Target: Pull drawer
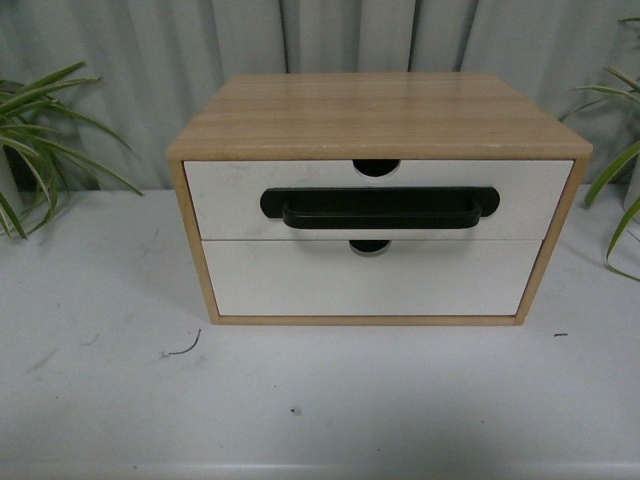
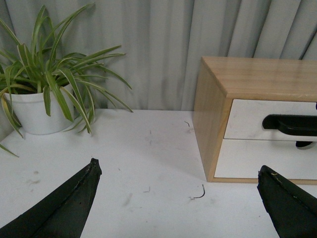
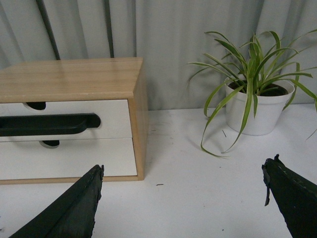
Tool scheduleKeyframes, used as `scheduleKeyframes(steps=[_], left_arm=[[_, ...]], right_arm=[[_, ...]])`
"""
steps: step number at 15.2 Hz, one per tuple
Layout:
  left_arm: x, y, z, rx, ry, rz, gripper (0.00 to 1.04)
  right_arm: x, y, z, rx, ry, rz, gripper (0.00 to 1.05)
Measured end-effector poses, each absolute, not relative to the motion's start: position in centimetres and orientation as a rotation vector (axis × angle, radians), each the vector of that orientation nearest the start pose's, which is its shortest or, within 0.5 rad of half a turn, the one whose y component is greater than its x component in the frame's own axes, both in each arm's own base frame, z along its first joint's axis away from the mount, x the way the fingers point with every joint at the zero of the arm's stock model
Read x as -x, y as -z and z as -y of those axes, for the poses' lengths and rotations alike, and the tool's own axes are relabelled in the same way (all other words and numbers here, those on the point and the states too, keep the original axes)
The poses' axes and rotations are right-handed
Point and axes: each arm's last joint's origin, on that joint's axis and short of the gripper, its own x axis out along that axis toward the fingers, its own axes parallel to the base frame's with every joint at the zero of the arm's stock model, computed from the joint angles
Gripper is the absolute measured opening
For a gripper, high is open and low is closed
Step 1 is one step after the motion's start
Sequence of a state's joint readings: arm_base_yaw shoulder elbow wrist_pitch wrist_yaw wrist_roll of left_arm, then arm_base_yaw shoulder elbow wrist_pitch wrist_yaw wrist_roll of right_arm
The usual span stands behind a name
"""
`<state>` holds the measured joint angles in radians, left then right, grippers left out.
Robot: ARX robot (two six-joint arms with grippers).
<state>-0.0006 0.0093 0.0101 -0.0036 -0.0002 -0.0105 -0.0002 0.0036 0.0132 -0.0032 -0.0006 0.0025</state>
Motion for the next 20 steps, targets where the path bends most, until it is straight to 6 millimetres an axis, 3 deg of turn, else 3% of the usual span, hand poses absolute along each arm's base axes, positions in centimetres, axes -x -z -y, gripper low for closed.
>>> scheduleKeyframes(steps=[14, 16, 17, 18, 20], left_arm=[[-9.8, -16.6, 0.0, 0.011, 0.000, -0.003, 0.98], [-9.8, -16.5, 0.0, 0.013, -0.008, -0.015, 0.98], [-9.8, -16.4, 0.2, 0.059, -0.090, -0.161, 0.98], [-10.4, -16.9, 0.2, 0.110, -0.195, -0.233, 0.98], [-11.3, -17.3, -0.3, 0.169, -0.273, -0.199, 0.98]], right_arm=[[-9.7, -16.7, 0.0, -0.002, 0.000, 0.006, 0.98], [-9.7, -16.4, 0.0, -0.065, -0.040, -0.146, 0.98], [-10.5, -16.5, 0.0, -0.140, -0.047, -0.250, 0.98], [-11.2, -16.9, -0.1, -0.183, -0.062, -0.245, 0.98], [-12.8, -18.6, -0.3, -0.191, -0.079, -0.189, 0.98]])
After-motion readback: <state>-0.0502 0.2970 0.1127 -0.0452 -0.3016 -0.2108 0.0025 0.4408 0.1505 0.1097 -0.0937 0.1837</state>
